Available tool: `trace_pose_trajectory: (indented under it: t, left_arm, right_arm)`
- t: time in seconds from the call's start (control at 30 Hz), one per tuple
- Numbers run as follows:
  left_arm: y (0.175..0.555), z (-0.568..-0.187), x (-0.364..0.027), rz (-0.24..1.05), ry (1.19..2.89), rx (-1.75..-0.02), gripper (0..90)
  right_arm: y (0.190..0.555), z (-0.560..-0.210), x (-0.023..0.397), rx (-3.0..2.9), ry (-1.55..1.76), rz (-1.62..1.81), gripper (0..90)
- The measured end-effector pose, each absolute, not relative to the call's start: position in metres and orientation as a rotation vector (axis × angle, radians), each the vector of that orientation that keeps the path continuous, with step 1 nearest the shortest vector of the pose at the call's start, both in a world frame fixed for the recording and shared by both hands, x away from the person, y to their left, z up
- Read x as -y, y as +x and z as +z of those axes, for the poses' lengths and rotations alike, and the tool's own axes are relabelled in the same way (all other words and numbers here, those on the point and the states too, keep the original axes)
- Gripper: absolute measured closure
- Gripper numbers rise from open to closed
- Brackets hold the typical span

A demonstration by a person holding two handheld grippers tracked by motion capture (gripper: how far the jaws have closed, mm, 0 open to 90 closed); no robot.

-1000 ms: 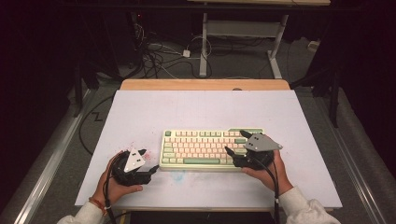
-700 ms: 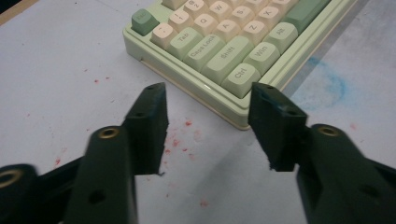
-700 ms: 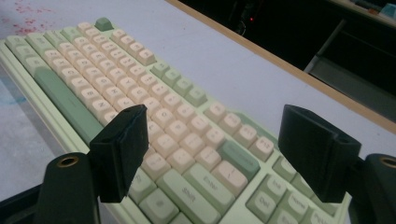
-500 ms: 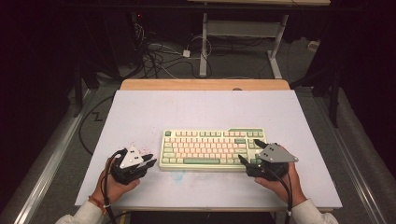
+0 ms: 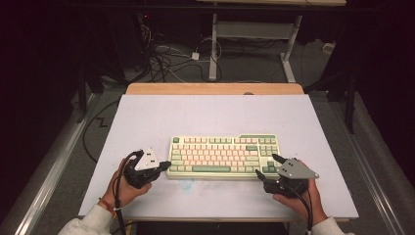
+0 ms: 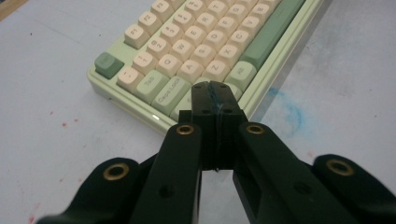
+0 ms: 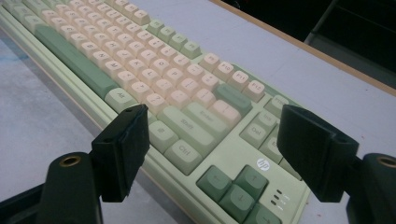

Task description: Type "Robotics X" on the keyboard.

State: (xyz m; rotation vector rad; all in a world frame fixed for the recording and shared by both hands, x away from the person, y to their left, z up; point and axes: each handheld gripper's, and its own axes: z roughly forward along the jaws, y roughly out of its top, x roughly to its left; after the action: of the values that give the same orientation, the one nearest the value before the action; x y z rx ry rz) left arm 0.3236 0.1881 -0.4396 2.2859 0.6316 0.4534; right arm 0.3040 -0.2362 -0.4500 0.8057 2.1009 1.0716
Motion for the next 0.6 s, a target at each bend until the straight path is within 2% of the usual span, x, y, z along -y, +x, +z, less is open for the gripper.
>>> trace_pose_trajectory:
  t: [0.6]
  left_arm:
    - [0.350, -0.427, -0.148, 0.415, 2.362, -0.519, 88.0]
  right_arm:
    - [0.303, -0.454, 0.232, -2.125, 0.788, 1.046, 25.2]
